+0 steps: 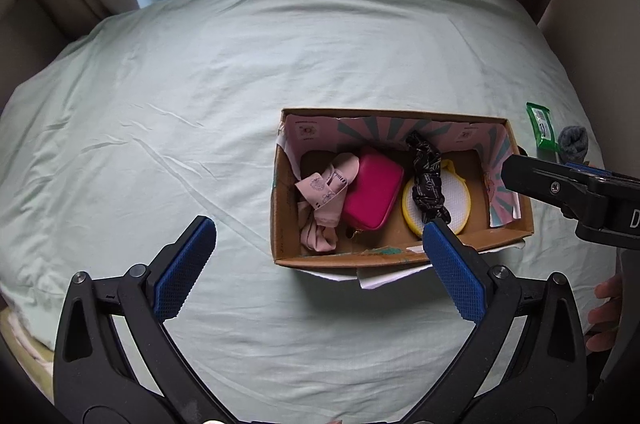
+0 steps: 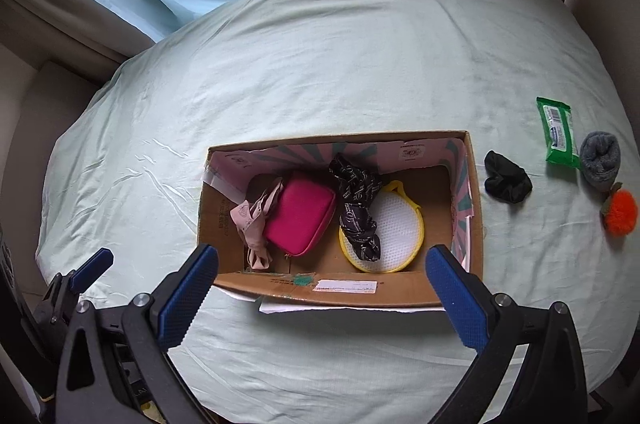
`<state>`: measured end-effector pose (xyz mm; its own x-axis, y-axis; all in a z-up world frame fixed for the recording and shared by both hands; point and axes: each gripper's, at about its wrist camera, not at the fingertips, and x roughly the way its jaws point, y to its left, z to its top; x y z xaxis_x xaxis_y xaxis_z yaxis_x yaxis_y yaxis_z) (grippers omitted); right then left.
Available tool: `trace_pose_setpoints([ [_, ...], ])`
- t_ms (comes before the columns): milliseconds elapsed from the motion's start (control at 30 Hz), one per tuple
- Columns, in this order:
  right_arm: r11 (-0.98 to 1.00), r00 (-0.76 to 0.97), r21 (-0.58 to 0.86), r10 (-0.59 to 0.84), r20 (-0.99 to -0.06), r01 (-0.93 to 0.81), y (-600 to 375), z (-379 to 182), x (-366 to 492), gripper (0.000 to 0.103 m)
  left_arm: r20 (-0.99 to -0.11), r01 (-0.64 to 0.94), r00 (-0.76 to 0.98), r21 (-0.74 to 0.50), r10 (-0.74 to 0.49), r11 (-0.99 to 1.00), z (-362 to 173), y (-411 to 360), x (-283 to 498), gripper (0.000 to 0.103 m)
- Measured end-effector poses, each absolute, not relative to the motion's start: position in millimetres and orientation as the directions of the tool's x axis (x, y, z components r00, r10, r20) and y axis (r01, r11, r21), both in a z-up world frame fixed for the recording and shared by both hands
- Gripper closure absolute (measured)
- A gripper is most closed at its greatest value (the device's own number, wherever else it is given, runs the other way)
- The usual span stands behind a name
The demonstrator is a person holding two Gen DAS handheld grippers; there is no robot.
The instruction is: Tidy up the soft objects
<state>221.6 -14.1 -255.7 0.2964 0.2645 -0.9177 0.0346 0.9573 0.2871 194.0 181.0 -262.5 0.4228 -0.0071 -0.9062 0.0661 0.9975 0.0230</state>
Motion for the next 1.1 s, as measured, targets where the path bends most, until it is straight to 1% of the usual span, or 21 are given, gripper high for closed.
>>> trace_pose_setpoints([
  [233, 0.980, 0.415, 0.200, 0.189, -0.890, -0.018, -20, -211, 180, 0.000, -0.872, 0.080, 0.489, 0.036, -0.008, 0.996, -231, 178, 162, 0.000],
  [400, 0.988, 0.498, 0.155, 0.134, -0.857, 0.000, -40, -179, 149, 0.000, -0.843, 0.087, 0.537, 0.009, -0.039, 0.996, -207, 168, 139, 0.000],
  [567, 0.993, 0.585, 0.114, 0.070, -0.808, 0.039, -72, -153, 116, 0.000, -0.811, 0.135, 0.583, 0.047, -0.041, 0.990, -193, 141, 120, 0.000],
  [667, 0.994, 0.611, 0.084, 0.025, -0.791, 0.069, -94, -145, 100, 0.000, -0.800, 0.138, 0.598, 0.032, -0.058, 0.990, -183, 124, 113, 0.000],
  [900, 0.994, 0.670, 0.044, -0.032, -0.742, 0.096, -157, -133, 77, 0.000, -0.764, 0.140, 0.640, 0.013, -0.081, 0.990, -161, 72, 104, 0.000],
  [1100, 0.993, 0.683, 0.063, -0.022, -0.730, 0.099, -220, -134, 78, 0.000, -0.754, 0.139, 0.651, 0.010, -0.084, 0.990, -156, 10, 111, 0.000],
])
